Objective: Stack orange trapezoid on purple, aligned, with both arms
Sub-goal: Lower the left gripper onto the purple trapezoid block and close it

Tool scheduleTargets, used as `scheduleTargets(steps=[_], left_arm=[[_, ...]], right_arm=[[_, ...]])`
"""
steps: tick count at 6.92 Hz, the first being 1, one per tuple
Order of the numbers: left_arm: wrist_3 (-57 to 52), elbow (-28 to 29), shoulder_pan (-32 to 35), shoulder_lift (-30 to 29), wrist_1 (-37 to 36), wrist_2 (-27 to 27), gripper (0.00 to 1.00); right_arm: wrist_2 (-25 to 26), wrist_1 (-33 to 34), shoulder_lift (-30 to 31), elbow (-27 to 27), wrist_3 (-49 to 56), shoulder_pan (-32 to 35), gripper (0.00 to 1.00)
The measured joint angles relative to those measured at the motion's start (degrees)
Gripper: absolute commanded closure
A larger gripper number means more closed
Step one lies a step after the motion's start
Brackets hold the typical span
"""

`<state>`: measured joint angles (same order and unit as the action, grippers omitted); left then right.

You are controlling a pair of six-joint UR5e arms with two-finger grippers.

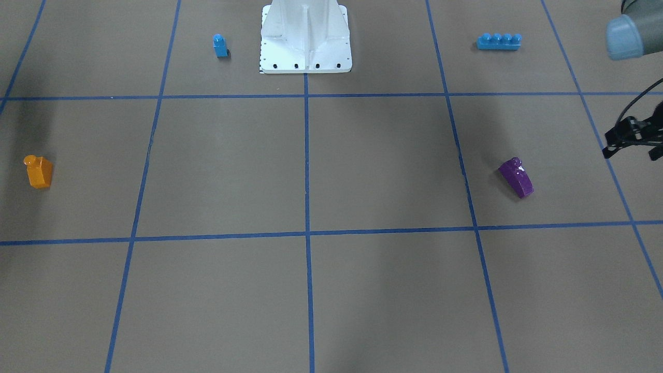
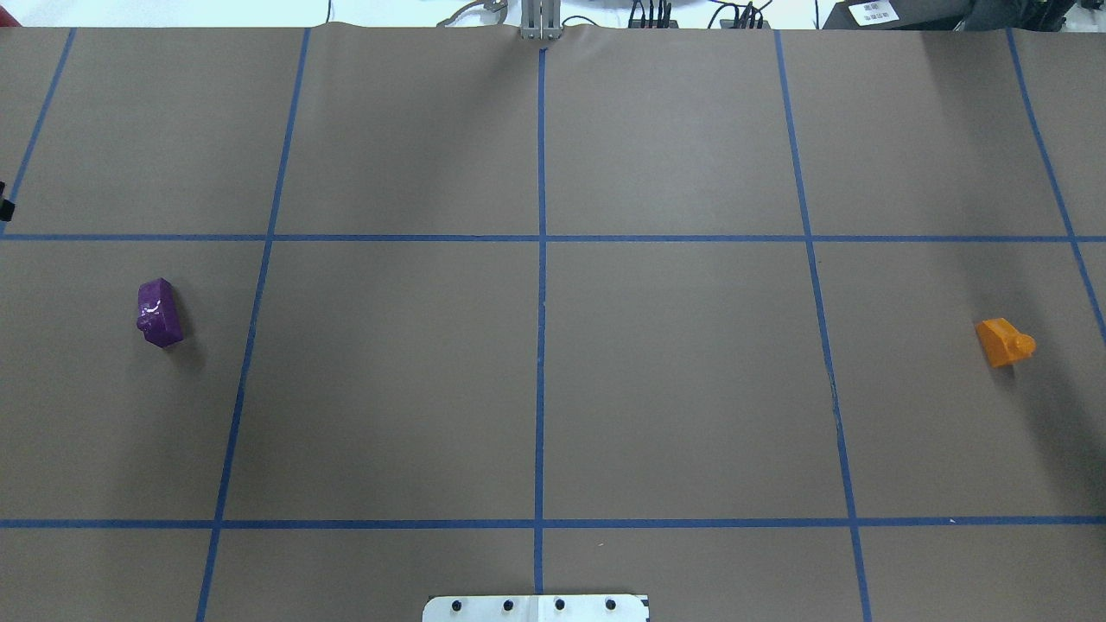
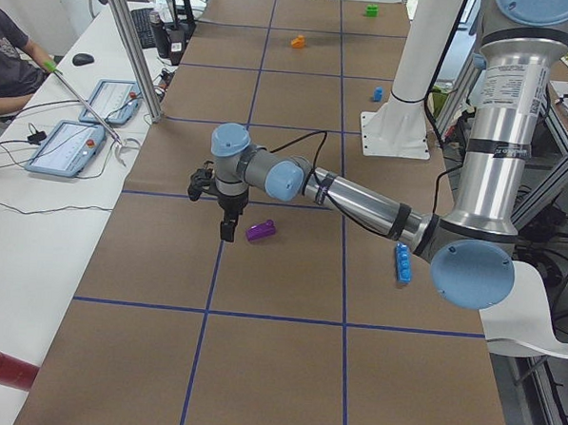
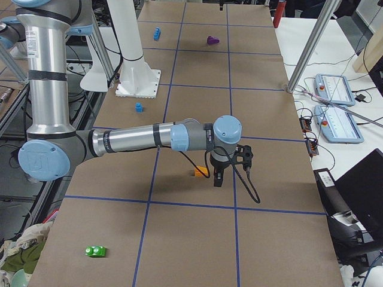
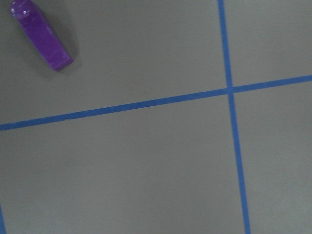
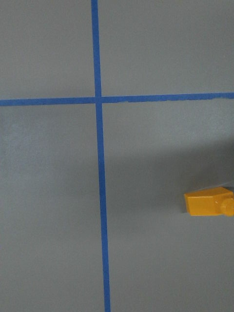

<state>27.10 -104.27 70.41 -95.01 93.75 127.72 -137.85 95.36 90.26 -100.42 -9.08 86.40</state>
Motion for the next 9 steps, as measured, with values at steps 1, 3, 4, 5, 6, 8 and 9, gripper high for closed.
scheduleTargets(steps=[1, 3, 4, 5, 6, 8, 9], left_arm=[[9.96, -0.31, -3.43, 0.12, 3.27, -1.23, 0.0], [27.54, 0.13, -11.23, 0.51, 9.57, -4.82, 0.0], [33.33, 0.49, -15.32, 0.52, 11.43, -8.49, 0.0], [35.97, 1.13, -17.62, 0.52, 12.21, -10.44, 0.0], [36.88, 2.7, -18.55, 0.43, 13.5, -11.21, 0.0], [37.4, 8.0, -19.09, -0.14, 18.78, -11.58, 0.0], [37.62, 9.17, -19.33, -0.46, 19.83, -11.61, 0.0]], right_arm=[[0.01, -0.03, -0.48, 0.07, -0.32, -0.24, 0.0], [-0.39, -0.01, -1.2, -0.22, -0.55, -0.33, 0.0], [-0.73, -0.02, -1.31, -0.36, -0.56, -0.34, 0.0], [-0.86, -0.04, -1.36, -0.38, -0.53, -0.35, 0.0], [-0.91, -0.02, -1.39, -0.42, -0.51, -0.35, 0.0], [-0.95, -0.02, -1.54, -0.4, -0.48, -0.35, 0.0], [-0.99, -0.06, -1.67, -0.32, -0.44, -0.35, 0.0]])
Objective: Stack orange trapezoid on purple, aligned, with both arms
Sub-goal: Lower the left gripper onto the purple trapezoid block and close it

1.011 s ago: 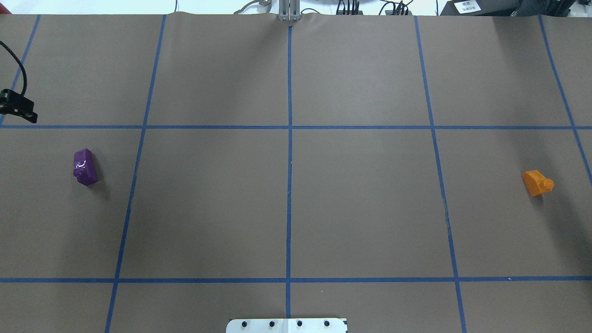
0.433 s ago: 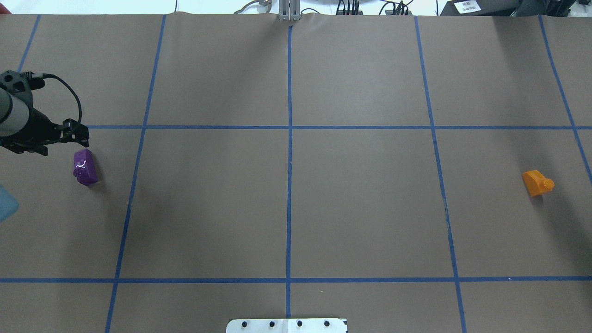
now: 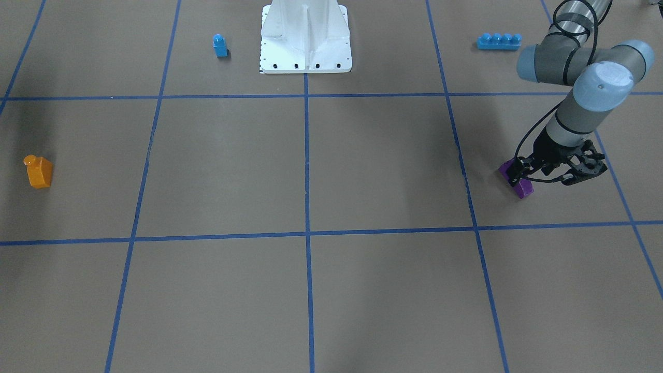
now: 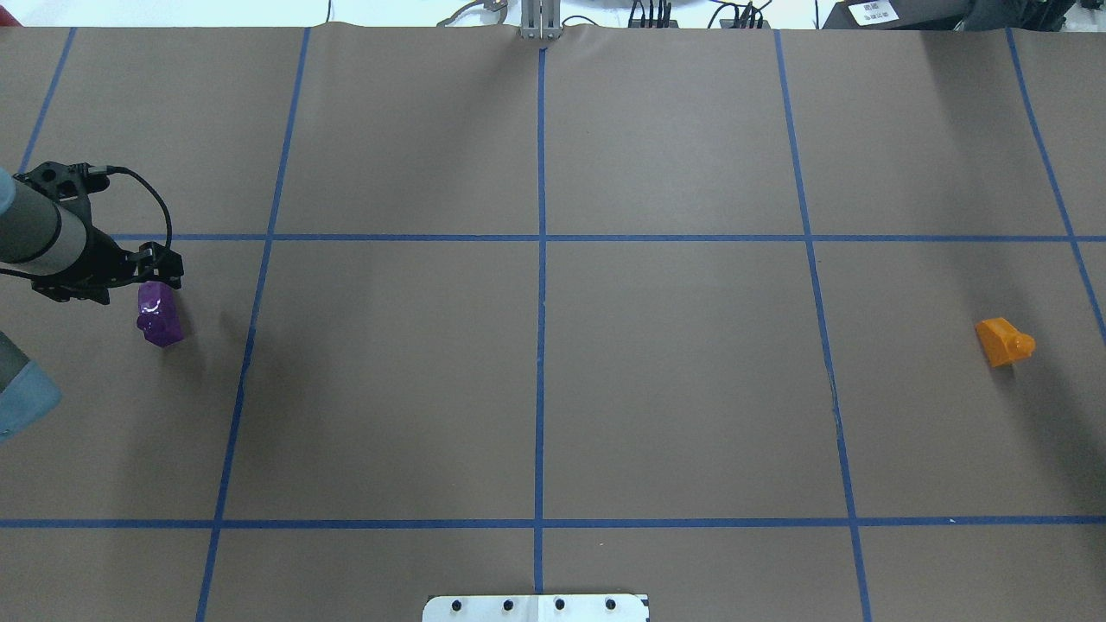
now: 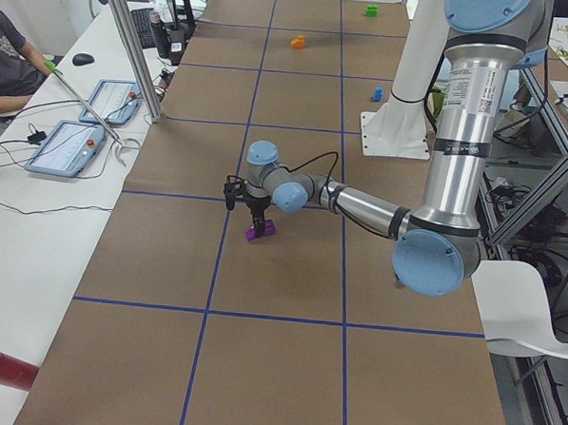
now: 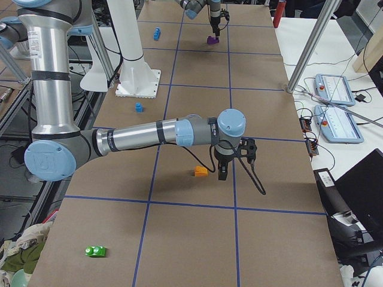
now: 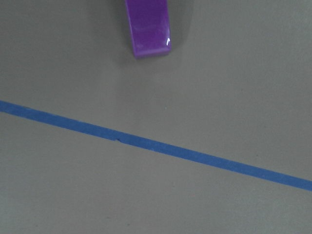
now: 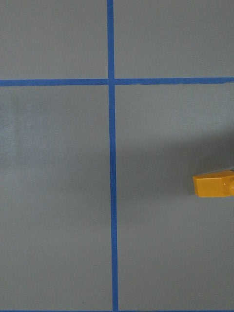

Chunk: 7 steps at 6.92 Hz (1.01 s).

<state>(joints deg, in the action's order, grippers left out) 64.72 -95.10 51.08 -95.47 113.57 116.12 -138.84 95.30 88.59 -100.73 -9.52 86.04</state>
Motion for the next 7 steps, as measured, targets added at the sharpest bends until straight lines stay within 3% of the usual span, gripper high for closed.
scheduleTargets(steps=[2, 4, 7], left_arm=[[0.27, 0.79, -1.25, -0.2, 0.36, -0.04, 0.0], [0.3, 1.25, -2.08, -0.23, 0.39, -0.05, 0.1], [0.28, 1.45, -2.35, 0.08, 0.34, -0.28, 0.53]], right_arm=[[-0.02, 0.01, -0.13, 0.05, 0.02, 0.0, 0.0], [-0.03, 0.0, -0.17, 0.09, 0.03, 0.03, 0.0], [-0.03, 0.0, -0.17, 0.1, 0.03, 0.0, 0.0]])
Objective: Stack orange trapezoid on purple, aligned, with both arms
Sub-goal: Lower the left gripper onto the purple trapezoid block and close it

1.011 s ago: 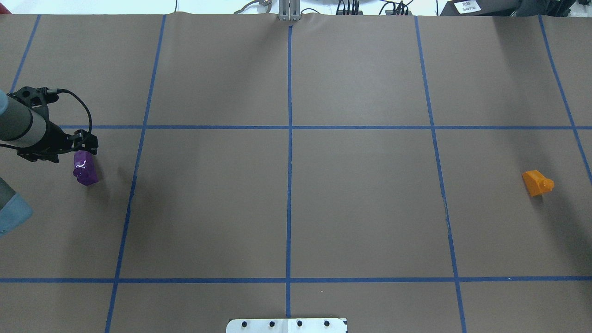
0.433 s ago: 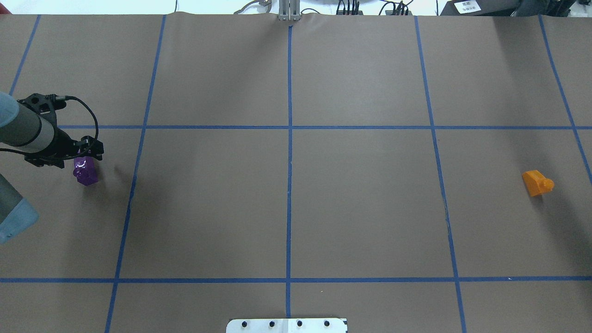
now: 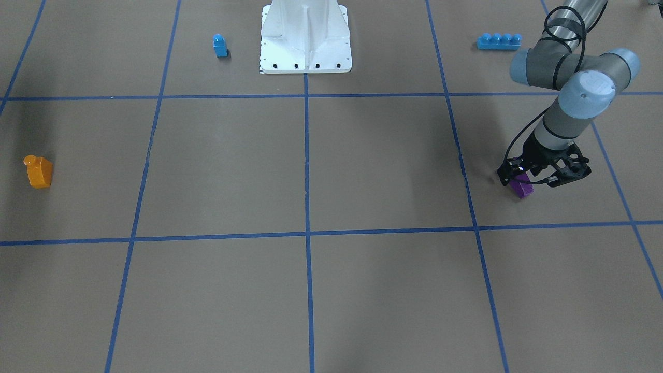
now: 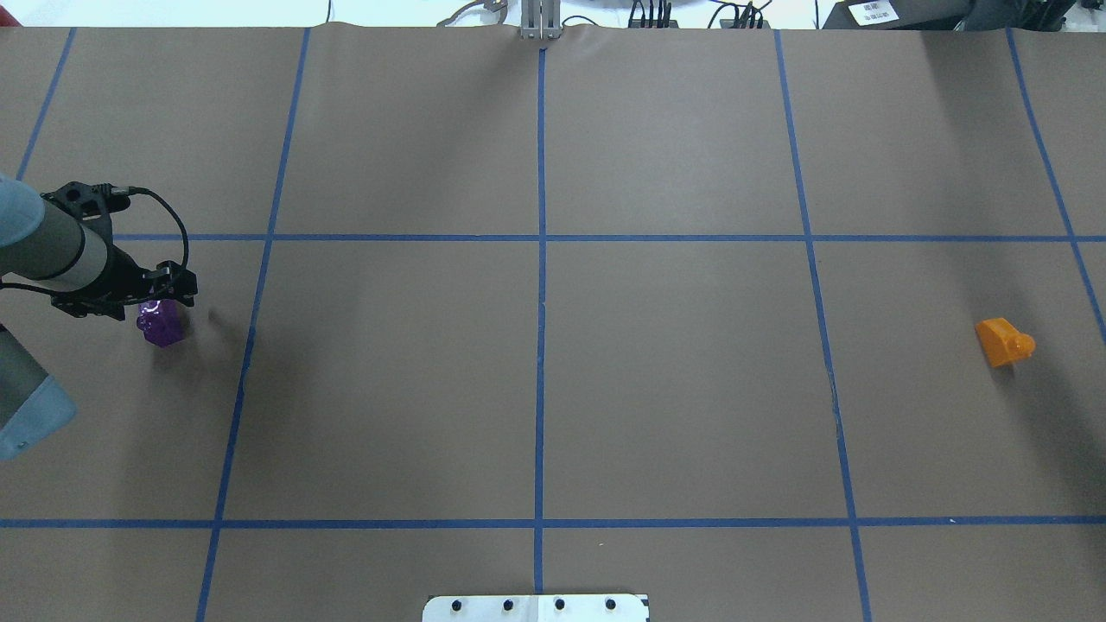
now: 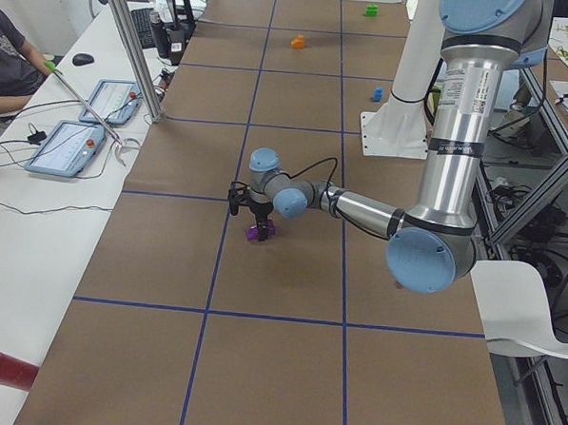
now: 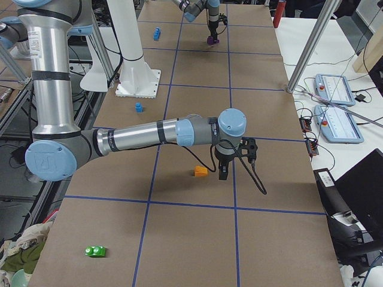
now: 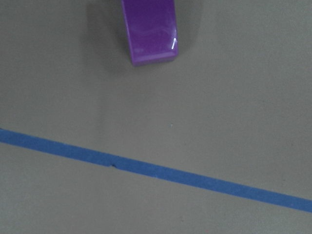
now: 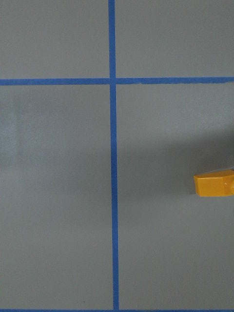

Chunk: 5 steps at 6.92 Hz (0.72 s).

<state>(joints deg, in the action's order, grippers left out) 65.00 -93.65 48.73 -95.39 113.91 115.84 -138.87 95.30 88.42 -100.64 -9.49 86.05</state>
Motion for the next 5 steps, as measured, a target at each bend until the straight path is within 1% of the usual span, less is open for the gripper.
scheduleTargets(steps=[1, 2, 3, 4, 5], left_arm=[[-0.04, 0.01, -0.03, 0.18, 0.0, -0.03, 0.67], [0.02, -0.1, -0.06, 0.25, -0.05, 0.02, 0.96], [0.09, -0.6, -0.07, 0.28, -0.17, 0.21, 1.0], [0.03, -2.29, 0.0, 0.38, -0.91, 0.46, 1.0], [-0.29, -5.28, 0.08, 0.02, -4.18, 0.59, 1.0]], right_arm=[[0.0, 0.03, 0.0, 0.0, 0.0, 0.0, 0.0], [0.02, 0.05, 0.01, 0.03, 0.0, 0.0, 0.0], [0.04, 0.04, 0.03, 0.04, 0.0, 0.0, 0.0], [0.02, 0.0, 0.02, 0.03, 0.0, 0.0, 0.0], [0.01, 0.0, 0.02, 0.02, 0.0, 0.0, 0.0]])
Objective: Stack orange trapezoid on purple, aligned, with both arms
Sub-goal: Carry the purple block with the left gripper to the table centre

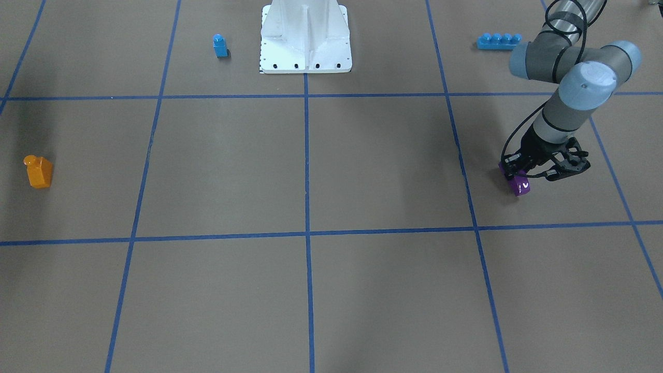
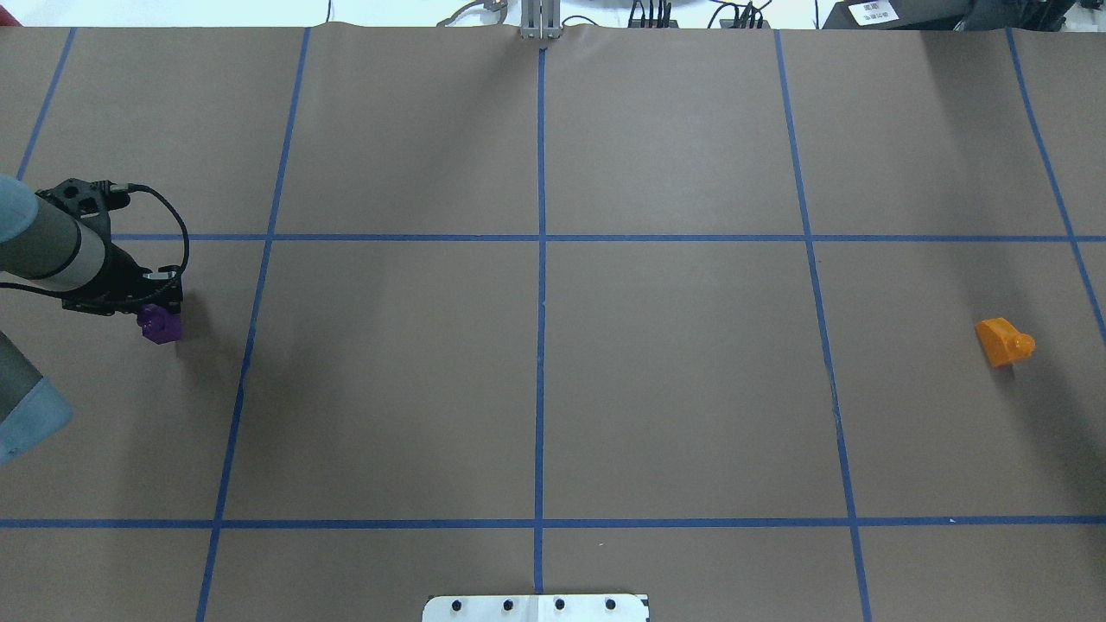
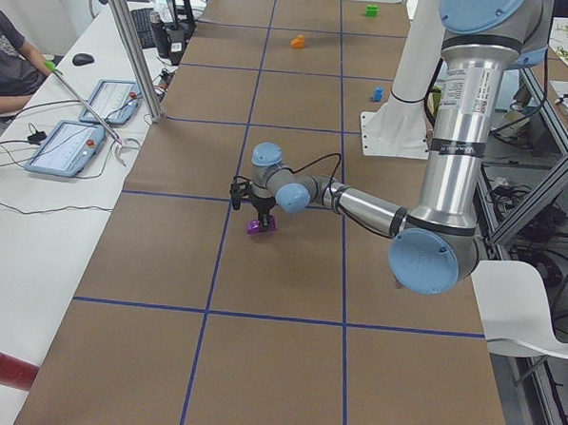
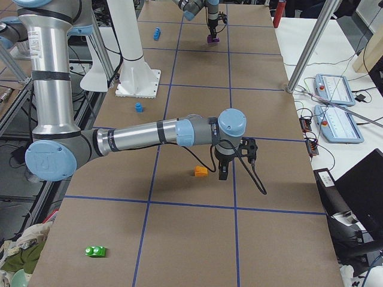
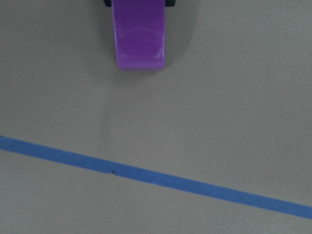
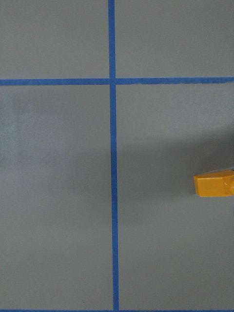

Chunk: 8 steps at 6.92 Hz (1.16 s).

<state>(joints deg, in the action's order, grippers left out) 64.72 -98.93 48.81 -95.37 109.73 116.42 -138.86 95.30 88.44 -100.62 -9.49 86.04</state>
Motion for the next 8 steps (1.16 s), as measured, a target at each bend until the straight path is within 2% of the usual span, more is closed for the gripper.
scheduleTargets(steps=[2, 4, 5, 6, 8], left_arm=[[-1.09, -5.1, 0.0, -5.48, -10.67, -0.15, 1.0], [-4.59, -5.33, -1.51, -13.78, -13.91, -0.86, 1.0], [-8.46, -4.78, -3.53, -17.98, -14.23, -2.95, 1.0], [-11.85, -2.61, -6.79, -23.02, -14.33, -7.1, 1.0], [-18.42, 9.56, -11.84, -37.7, -14.36, -12.13, 1.0]], right_arm=[[-0.01, 0.03, 0.03, -0.01, 0.02, 0.05, 0.0], [-0.01, -0.02, -0.01, -0.12, 0.08, 0.05, 0.0], [-0.01, -0.01, -0.01, -0.14, 0.08, 0.05, 0.0], [-0.03, 0.01, 0.03, -0.11, 0.09, 0.03, 0.0], [-0.08, 0.03, 0.08, 0.12, 0.07, 0.08, 0.0]])
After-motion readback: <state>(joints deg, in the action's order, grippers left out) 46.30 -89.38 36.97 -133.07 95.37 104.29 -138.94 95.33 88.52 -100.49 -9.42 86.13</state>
